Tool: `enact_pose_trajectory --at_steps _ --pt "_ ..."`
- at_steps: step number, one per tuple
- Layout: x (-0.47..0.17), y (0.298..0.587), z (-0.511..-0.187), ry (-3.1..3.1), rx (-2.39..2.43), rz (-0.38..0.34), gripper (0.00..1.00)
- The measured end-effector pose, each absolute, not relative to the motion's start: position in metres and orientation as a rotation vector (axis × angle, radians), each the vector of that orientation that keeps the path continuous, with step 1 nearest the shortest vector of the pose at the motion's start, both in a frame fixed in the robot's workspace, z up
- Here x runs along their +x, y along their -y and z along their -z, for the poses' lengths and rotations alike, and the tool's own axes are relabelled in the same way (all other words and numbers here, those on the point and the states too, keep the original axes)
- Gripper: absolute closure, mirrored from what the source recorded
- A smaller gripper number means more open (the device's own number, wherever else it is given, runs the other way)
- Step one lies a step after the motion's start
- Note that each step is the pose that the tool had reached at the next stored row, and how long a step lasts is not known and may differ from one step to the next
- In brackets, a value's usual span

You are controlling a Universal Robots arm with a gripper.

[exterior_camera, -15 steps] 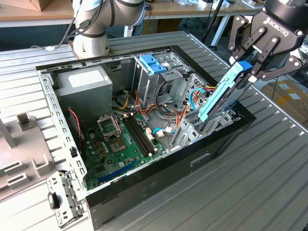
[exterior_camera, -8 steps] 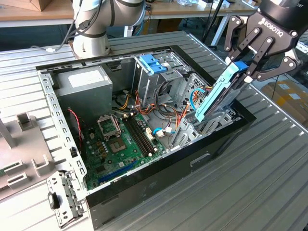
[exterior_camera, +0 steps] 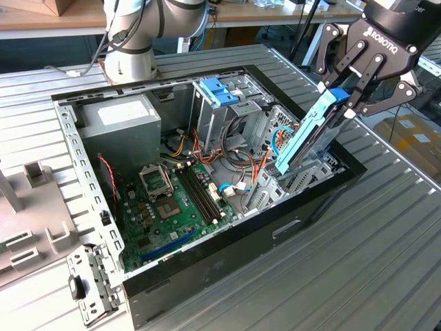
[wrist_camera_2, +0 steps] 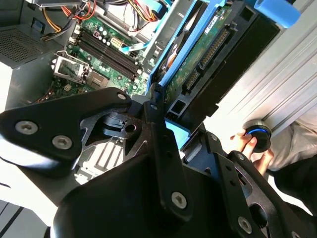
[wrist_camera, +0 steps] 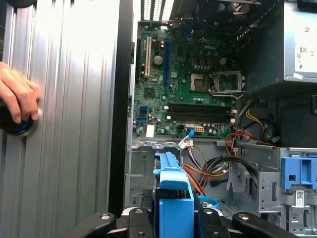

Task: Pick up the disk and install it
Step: 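Insert the disk into the insertion slot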

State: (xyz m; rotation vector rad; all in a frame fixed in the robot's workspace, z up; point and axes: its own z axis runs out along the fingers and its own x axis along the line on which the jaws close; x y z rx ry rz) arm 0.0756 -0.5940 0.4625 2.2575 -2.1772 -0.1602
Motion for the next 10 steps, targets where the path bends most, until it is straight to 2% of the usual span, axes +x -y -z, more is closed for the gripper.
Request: enact_pose_trajectory --at_steps 10 --pt "0.0727 0.5934 -0.4587 2.177 2.257 0.16 0.63"
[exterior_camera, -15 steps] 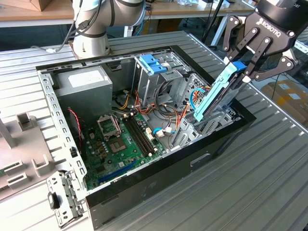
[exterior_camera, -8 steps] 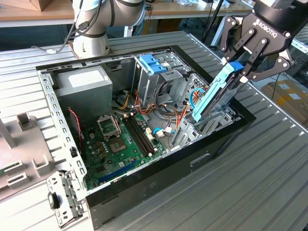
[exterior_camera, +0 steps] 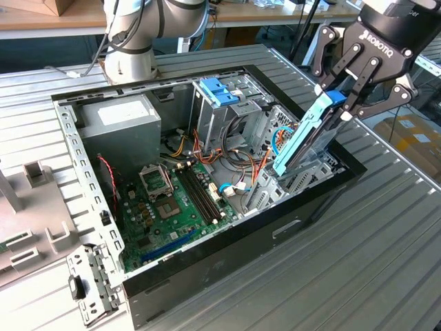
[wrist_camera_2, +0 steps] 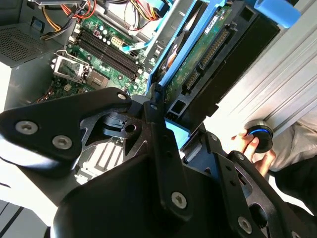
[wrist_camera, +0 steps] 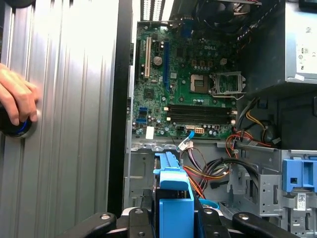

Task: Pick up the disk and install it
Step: 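Insert the disk into the insertion slot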

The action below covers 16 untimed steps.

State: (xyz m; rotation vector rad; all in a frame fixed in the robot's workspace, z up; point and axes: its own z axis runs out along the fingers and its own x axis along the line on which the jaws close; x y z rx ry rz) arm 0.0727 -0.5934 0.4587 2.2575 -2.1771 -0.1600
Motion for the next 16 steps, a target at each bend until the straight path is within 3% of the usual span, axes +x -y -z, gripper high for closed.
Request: enact_pose_trajectory --at_steps 16 --pt "0.0719 0.586 -0.451 2.177 2.257 0.16 0.63"
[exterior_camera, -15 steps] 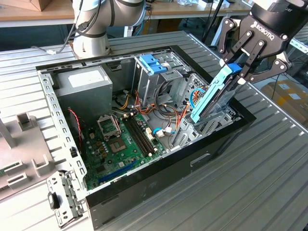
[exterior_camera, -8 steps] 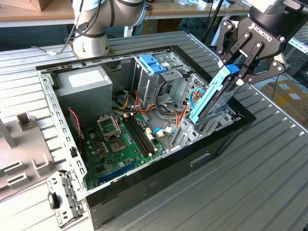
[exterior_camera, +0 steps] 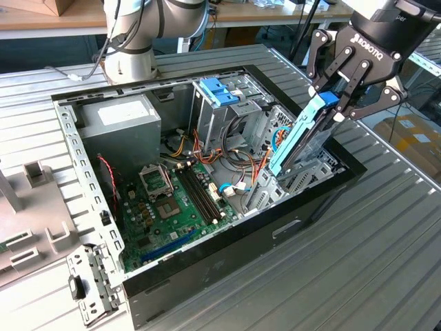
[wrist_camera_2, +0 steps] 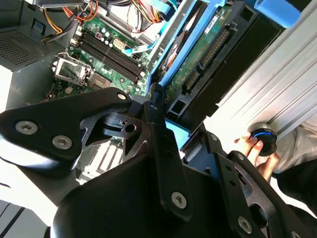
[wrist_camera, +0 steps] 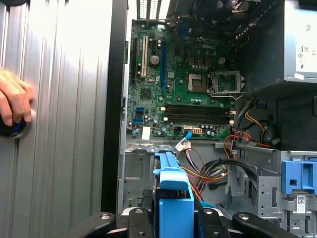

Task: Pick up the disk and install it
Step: 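Insert the disk into the insertion slot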

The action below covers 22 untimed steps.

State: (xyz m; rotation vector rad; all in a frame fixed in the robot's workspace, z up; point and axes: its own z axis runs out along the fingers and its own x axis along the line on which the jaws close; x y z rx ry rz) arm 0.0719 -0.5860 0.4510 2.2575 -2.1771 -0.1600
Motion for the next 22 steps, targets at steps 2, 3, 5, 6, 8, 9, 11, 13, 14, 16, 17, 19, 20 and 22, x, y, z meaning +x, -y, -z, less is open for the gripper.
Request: enact_pose_trajectory --at_steps 2,3,5,6,8,9,11,13,14,16,17,19,20,22 --pt "0.0719 0.5848 -0.4499 2.177 2.257 0.16 0.63" --pt "0.0719 0.584 -0.4491 2.177 2.257 0.16 0.63" --pt "0.0719 0.5824 -0.4477 2.177 2.257 0.16 0.63" --pt "0.072 0.5821 -0.4473 2.177 2.257 0.16 0.63" --pt "0.072 0.582 -0.4464 2.177 2.257 0.16 0.63" --pt "0.072 0.582 -0.4459 2.177 2.257 0.16 0.63" --pt "0.0721 0.5824 -0.4453 2.177 2.257 0.16 0.63" --pt "0.0721 0.5831 -0.445 2.177 2.257 0.16 0.63" --pt "0.0722 0.5839 -0.4447 2.177 2.257 0.16 0.63" --pt "0.0721 0.5849 -0.4444 2.177 2.257 0.16 0.63" --pt "0.0722 0.5858 -0.4442 2.177 2.257 0.16 0.63" --pt "0.0722 0.5868 -0.4436 2.177 2.257 0.16 0.63" --pt "0.0722 0.5871 -0.4433 2.177 2.258 0.16 0.63" --pt "0.0722 0.5873 -0.4422 2.177 2.257 0.16 0.63"
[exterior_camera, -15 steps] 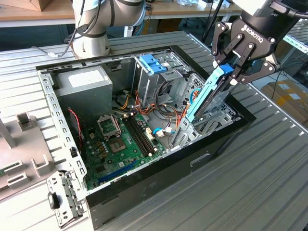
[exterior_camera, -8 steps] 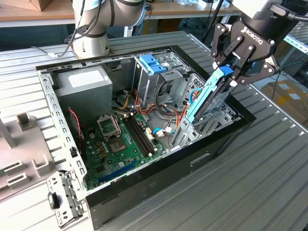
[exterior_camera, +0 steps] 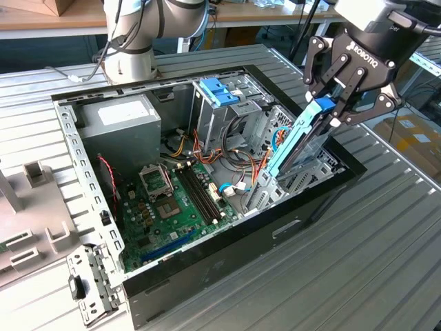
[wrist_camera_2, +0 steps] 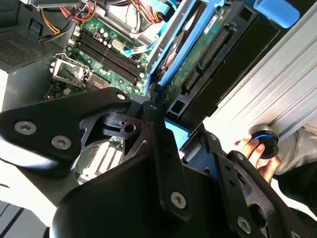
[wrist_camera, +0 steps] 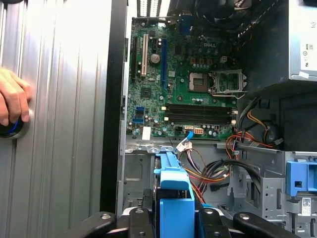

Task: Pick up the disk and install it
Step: 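Insert the disk into the insertion slot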

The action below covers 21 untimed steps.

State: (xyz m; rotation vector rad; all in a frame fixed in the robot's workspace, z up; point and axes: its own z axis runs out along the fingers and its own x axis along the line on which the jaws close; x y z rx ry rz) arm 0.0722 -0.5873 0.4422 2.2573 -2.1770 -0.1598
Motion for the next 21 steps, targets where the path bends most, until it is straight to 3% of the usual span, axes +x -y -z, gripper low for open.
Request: enact_pose_trajectory --at_steps 21 --pt "0.072 0.587 -0.425 2.177 2.257 0.16 0.63"
